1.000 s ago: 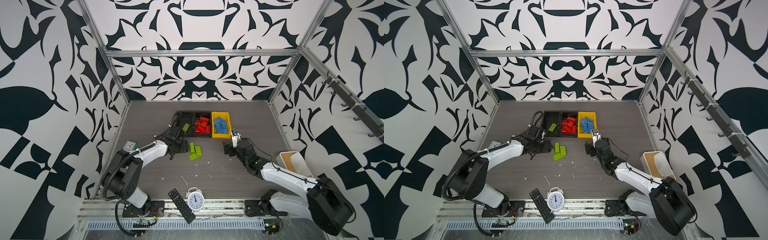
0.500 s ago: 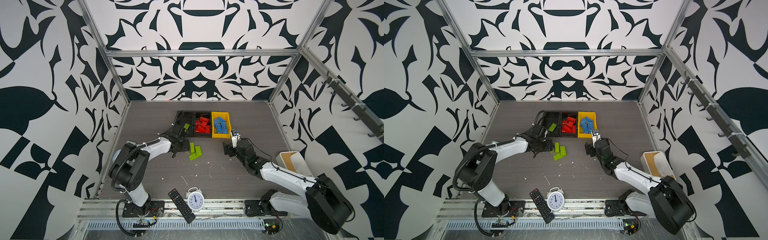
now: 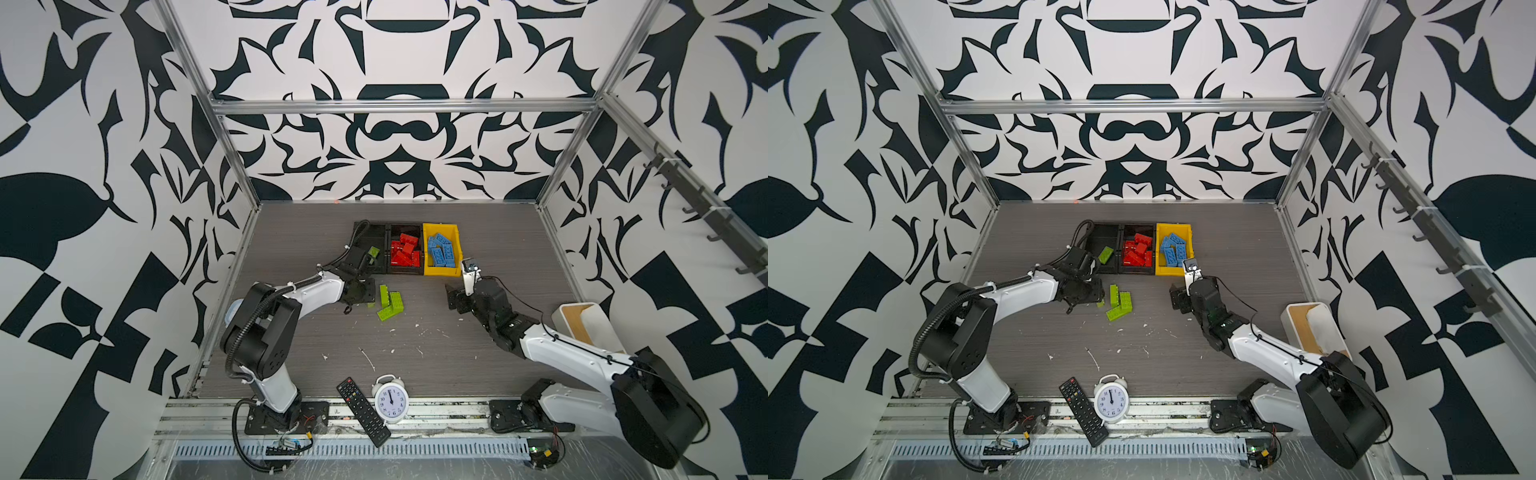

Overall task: Sort the legos into containers by color
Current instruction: 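Move the left gripper back down over the remaining green bricks, then close the left gripper on a lime-green brick and lift it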

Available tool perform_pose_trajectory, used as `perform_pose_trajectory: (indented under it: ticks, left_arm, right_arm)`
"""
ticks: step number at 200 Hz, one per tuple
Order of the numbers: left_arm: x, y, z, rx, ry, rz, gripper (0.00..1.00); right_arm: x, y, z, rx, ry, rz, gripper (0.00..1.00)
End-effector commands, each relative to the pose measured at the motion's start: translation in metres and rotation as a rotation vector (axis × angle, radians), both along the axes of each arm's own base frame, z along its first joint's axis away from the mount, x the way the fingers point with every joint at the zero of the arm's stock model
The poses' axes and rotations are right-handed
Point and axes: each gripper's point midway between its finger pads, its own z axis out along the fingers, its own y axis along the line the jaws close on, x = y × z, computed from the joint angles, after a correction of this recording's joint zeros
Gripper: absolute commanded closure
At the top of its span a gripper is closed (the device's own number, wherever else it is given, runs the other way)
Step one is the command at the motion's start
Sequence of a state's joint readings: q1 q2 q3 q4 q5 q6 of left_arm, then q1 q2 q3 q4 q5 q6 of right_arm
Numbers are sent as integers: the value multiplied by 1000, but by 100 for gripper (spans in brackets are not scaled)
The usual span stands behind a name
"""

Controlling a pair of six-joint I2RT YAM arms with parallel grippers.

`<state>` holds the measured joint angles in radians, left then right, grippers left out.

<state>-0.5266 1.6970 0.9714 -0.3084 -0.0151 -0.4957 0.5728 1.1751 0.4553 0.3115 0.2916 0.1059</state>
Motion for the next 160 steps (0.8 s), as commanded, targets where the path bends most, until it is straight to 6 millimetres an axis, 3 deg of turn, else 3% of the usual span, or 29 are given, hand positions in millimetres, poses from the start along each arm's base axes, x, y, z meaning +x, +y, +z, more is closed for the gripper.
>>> perform_pose_trajectory:
  ticks: [1,129,160]
  left_arm:
    - [1,2,1,20,7,-1,56]
    - [0,5,13,26,-22,-6,72]
    - [0,6,25,17,-49,-6,74]
  right_arm:
    - [8,4,21,39,-49,-7,8]
    - [7,6,21,40,-46,1,8]
    - [7,6,21,40,-45,3,8]
